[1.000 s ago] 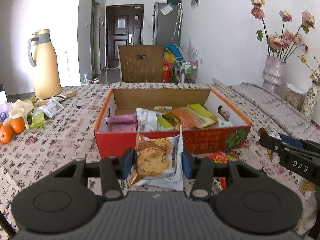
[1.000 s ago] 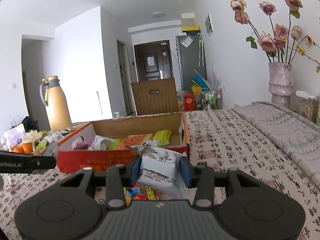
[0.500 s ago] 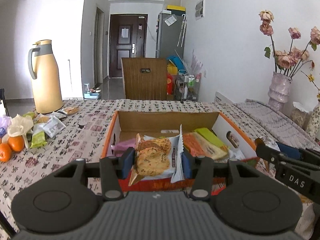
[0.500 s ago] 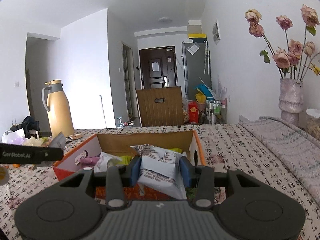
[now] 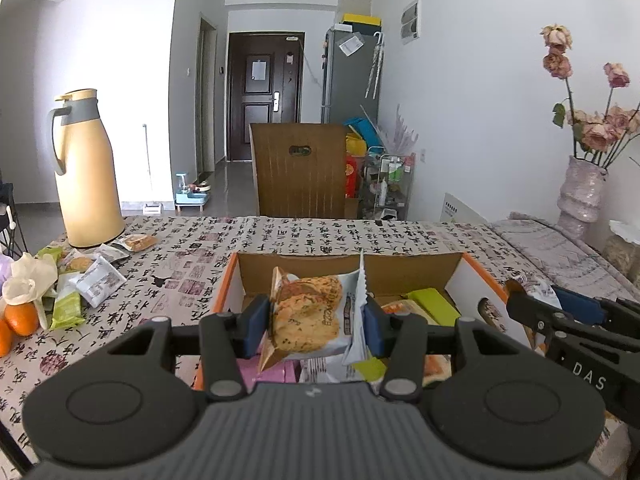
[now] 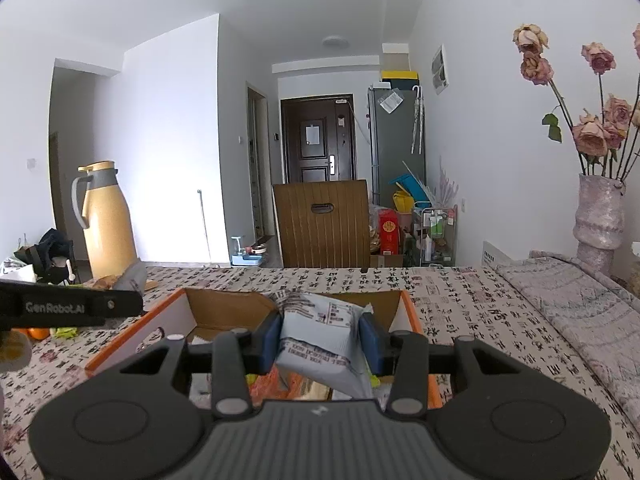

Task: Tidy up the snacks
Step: 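Carry the cracker and white packets into the box and open both grippers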

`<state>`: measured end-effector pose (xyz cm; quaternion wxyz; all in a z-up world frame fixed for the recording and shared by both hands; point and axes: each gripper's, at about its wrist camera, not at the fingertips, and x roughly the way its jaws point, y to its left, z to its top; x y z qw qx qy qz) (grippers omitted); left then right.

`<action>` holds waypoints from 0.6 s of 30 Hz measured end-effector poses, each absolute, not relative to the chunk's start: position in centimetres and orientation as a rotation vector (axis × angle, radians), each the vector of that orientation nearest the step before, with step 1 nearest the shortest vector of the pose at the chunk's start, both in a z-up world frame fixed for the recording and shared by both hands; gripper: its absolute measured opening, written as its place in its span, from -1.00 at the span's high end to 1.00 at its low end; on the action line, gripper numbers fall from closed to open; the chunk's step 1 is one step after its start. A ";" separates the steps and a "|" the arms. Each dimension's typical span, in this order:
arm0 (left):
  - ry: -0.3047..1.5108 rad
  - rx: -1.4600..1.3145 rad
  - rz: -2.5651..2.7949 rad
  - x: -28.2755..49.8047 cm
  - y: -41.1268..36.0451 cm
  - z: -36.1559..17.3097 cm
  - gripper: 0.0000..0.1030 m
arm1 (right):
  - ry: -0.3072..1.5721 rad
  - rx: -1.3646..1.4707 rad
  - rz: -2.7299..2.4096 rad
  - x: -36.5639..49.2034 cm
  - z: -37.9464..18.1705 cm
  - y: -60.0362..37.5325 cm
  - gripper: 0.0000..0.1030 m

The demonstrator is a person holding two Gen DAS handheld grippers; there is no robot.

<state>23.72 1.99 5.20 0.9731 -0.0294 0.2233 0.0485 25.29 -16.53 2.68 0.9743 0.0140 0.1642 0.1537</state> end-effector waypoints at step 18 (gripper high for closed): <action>0.507 -0.105 0.147 29.5 3.5 1.5 0.01 | 0.432 0.027 0.327 31.7 -0.5 -14.8 0.18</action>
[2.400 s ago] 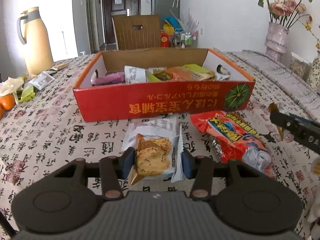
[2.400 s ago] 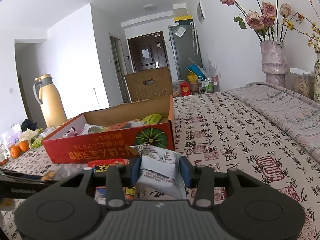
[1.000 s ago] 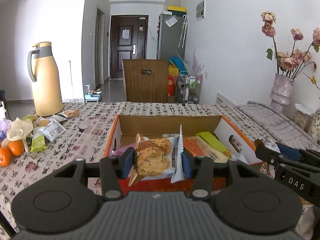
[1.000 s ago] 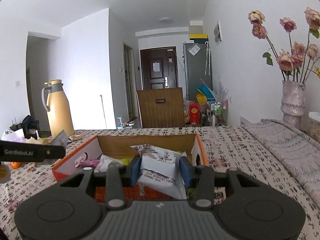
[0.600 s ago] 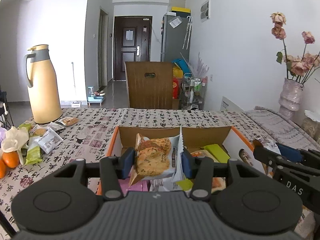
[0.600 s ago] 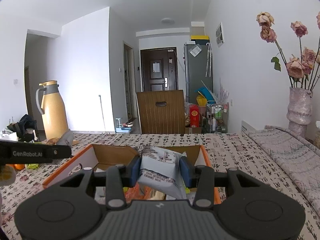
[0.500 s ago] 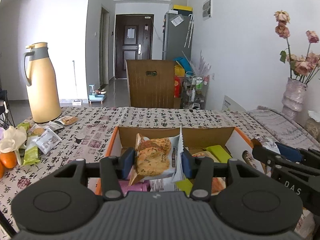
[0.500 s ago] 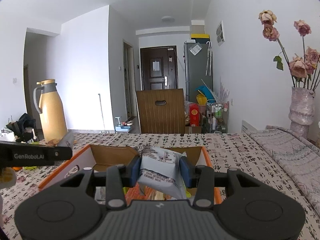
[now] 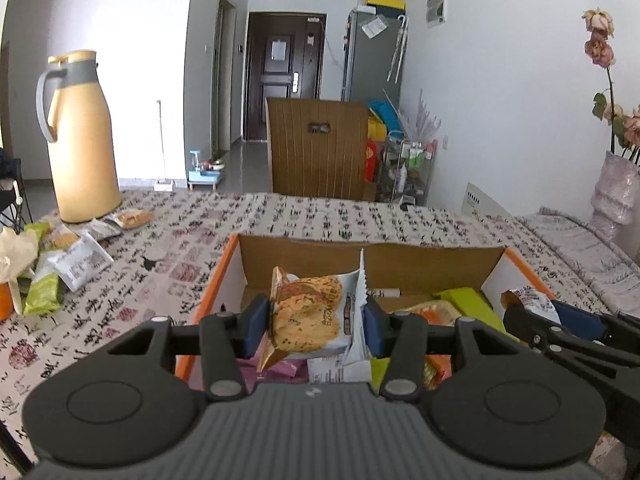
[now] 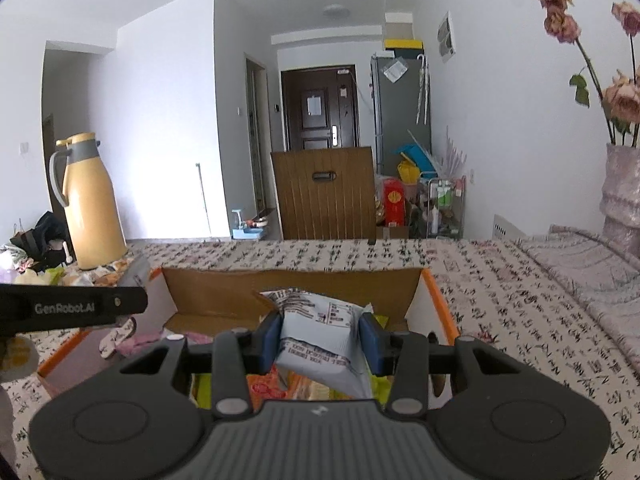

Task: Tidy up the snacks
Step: 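Carry the cracker and white packets into the box and open both grippers, then withdraw both grippers from the box toward the remaining packets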

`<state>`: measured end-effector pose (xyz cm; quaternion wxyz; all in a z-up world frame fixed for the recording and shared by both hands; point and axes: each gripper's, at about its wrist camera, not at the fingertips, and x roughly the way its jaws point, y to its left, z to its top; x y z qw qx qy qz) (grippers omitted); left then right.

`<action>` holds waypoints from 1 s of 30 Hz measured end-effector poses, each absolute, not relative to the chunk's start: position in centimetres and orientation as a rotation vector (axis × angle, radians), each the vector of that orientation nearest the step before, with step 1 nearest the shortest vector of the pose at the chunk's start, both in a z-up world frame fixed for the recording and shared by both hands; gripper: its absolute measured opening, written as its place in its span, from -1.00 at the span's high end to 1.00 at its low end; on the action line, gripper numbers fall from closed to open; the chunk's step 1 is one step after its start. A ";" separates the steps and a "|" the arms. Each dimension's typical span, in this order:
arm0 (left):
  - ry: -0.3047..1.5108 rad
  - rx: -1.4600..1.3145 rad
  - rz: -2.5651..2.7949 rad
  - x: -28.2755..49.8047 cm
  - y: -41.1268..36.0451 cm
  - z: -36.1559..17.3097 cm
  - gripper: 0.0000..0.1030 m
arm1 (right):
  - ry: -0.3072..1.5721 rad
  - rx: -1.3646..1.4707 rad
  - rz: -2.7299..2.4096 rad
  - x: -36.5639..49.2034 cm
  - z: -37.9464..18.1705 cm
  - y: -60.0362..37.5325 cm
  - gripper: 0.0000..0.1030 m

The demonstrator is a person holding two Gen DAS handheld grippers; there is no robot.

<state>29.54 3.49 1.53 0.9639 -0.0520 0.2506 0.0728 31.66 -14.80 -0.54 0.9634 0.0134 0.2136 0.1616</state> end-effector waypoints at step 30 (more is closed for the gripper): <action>0.419 -0.149 0.177 26.2 3.7 4.2 -1.00 | 0.389 0.057 0.282 29.0 1.3 -16.0 -1.00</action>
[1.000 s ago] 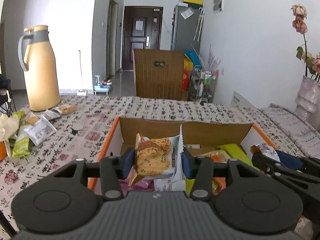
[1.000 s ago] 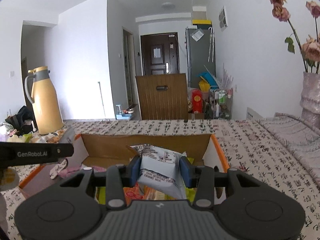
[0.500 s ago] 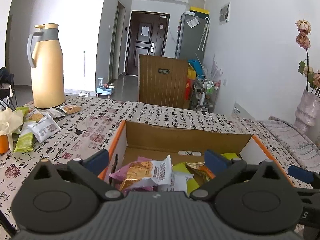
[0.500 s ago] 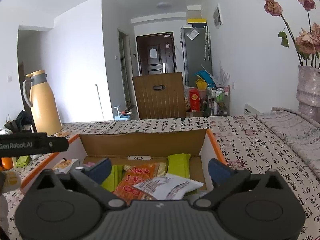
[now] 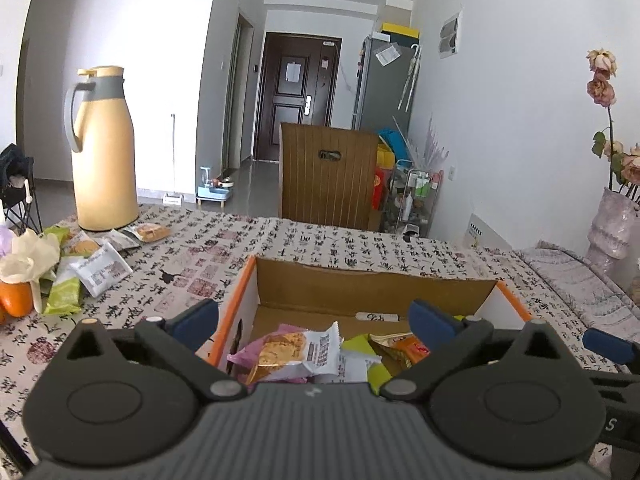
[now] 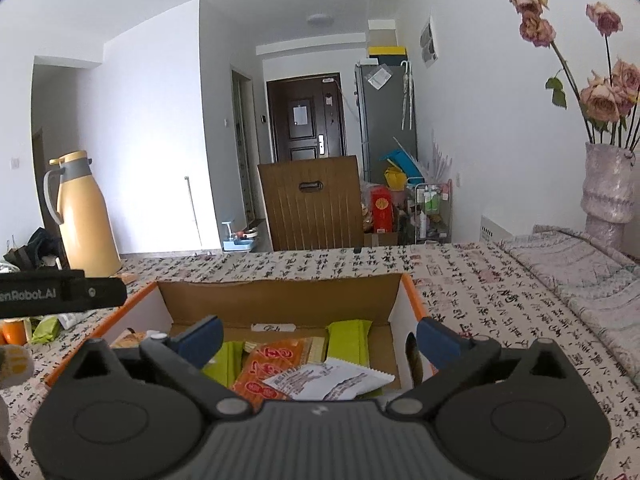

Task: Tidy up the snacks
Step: 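Withdraw both grippers from the box toward the remaining packets, then grasp the red-and-blue chip bag with the right gripper while the left gripper grasps a white packet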

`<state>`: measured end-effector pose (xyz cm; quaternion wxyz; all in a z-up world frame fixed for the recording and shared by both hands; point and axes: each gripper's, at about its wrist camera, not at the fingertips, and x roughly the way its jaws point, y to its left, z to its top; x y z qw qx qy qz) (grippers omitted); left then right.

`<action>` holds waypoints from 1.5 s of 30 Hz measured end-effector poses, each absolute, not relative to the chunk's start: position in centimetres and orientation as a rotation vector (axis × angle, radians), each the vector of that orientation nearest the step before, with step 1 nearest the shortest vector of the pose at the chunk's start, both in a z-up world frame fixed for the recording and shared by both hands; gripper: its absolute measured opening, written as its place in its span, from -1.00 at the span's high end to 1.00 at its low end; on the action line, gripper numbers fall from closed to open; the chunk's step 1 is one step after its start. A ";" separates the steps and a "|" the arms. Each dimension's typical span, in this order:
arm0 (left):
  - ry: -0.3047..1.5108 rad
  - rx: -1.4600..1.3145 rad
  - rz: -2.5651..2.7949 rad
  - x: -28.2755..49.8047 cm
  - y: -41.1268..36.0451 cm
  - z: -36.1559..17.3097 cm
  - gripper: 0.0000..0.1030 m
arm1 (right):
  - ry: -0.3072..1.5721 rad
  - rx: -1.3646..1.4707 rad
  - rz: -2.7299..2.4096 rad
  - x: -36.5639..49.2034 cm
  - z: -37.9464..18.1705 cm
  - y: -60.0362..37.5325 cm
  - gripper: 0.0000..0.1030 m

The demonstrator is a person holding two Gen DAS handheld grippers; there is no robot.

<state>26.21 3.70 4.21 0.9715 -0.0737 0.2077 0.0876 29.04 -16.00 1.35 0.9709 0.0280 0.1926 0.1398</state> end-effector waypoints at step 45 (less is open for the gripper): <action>0.612 -0.121 0.104 14.5 4.7 -4.1 -1.00 | 0.604 0.011 0.288 16.3 -3.5 -18.1 -1.00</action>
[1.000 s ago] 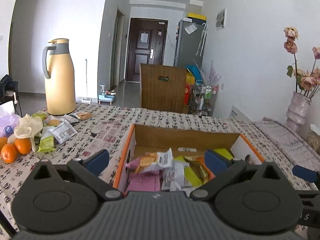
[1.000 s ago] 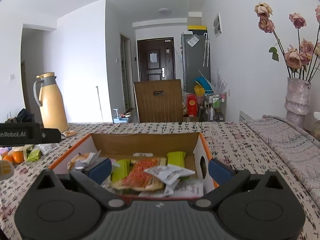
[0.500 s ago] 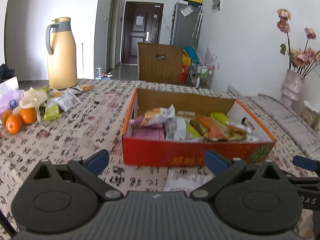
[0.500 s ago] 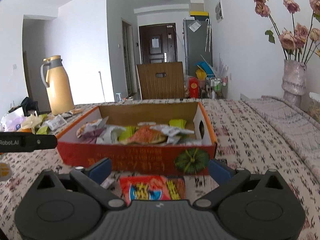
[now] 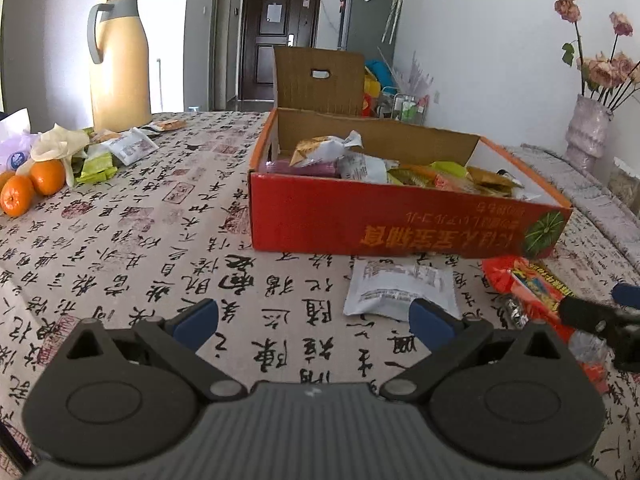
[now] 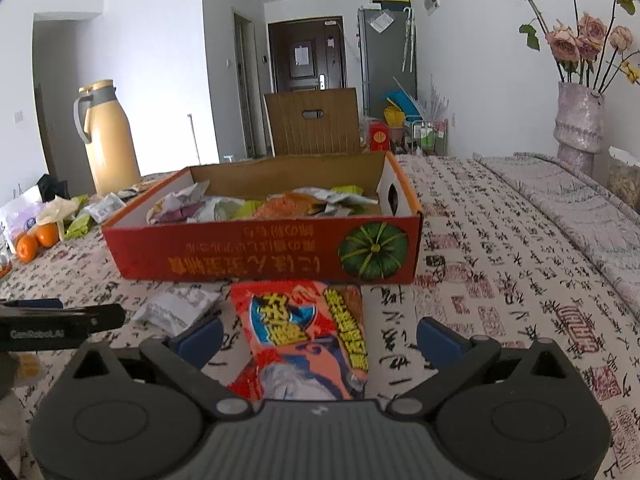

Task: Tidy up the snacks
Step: 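Grasp the red-and-blue chip bag with the right gripper while the left gripper grasps a white packet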

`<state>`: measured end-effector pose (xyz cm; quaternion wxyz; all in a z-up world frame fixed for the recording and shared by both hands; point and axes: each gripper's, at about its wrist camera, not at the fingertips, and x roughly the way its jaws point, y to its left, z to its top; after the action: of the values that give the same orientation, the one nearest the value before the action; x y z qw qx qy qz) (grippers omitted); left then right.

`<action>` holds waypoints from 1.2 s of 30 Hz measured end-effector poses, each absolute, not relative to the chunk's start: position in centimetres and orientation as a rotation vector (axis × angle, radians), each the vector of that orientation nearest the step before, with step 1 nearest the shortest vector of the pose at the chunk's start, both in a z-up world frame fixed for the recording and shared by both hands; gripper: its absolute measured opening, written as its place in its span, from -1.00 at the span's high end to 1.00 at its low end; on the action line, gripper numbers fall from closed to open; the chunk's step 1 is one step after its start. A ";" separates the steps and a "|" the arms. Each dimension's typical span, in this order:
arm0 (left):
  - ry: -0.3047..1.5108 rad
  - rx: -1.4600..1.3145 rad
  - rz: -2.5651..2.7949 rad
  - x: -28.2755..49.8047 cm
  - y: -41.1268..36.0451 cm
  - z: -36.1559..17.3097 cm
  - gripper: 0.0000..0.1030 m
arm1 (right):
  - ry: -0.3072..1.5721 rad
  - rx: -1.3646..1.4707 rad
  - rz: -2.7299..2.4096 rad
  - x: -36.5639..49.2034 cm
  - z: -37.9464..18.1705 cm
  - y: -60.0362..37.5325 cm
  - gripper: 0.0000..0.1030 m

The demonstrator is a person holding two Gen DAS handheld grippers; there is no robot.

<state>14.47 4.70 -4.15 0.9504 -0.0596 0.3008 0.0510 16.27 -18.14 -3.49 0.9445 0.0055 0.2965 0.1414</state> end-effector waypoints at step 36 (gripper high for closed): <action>0.690 -0.086 0.093 15.4 3.9 -3.8 -1.00 | 0.619 0.080 0.240 17.1 -4.1 -20.3 -0.08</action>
<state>15.42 3.85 -3.76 0.9391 -0.0420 0.3381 0.0458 17.14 -20.34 -4.05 0.9446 0.0394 0.3037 0.1180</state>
